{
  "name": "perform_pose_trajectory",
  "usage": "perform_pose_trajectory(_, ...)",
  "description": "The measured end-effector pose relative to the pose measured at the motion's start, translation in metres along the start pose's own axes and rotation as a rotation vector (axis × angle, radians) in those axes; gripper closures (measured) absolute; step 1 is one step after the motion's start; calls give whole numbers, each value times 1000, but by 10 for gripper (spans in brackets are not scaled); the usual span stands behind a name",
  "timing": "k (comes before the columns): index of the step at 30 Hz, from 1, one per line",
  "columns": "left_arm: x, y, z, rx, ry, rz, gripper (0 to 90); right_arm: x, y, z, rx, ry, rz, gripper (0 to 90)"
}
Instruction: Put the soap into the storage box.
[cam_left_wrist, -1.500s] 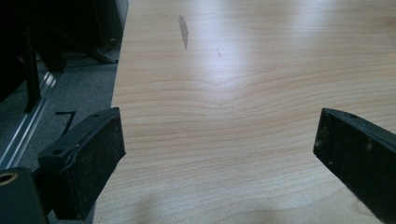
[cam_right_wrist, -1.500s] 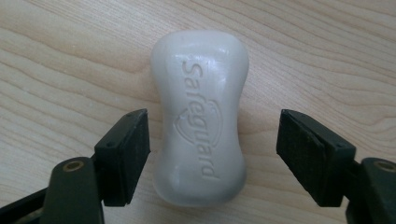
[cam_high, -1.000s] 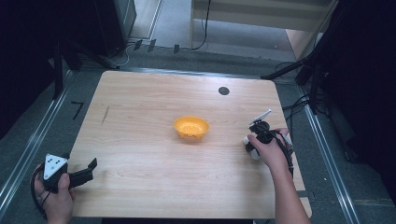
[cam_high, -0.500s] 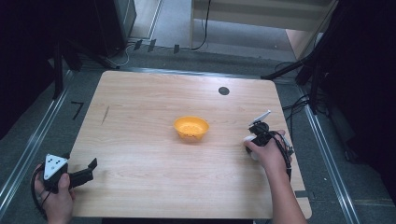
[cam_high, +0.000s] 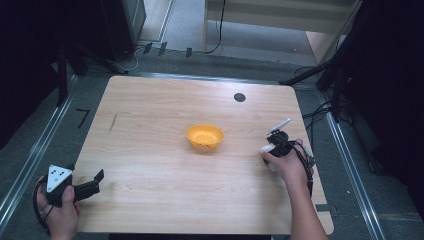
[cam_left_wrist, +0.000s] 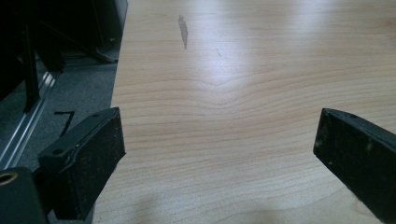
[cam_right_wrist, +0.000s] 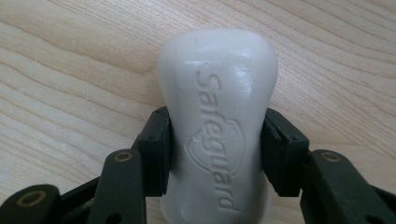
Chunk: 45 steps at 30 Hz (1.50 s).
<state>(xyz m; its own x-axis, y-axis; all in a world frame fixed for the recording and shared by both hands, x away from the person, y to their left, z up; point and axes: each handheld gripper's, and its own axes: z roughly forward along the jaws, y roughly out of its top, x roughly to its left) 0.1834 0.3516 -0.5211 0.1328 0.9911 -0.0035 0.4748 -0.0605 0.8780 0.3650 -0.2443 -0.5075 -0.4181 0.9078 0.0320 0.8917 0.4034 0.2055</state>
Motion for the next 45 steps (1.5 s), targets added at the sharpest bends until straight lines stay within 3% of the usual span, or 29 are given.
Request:
perform_pose_trajectory(13, 1, 0, 0, -8, -2, -7, 22, -3, -1, 0, -15, 30, -79, 511)
perform_pose_trajectory(19, 1, 0, 0, -9, -1, -6, 22, 0, -2, -3, -27, 40, -169, 511)
perform_pose_trajectory(23, 1, 0, 0, -8, 0, -4, 22, 2, 0, -9, -42, 34, -204, 511)
perform_pose_trajectory(45, 1, 0, 0, -9, 0, -6, 22, 44, 35, -46, -117, 41, -455, 511)
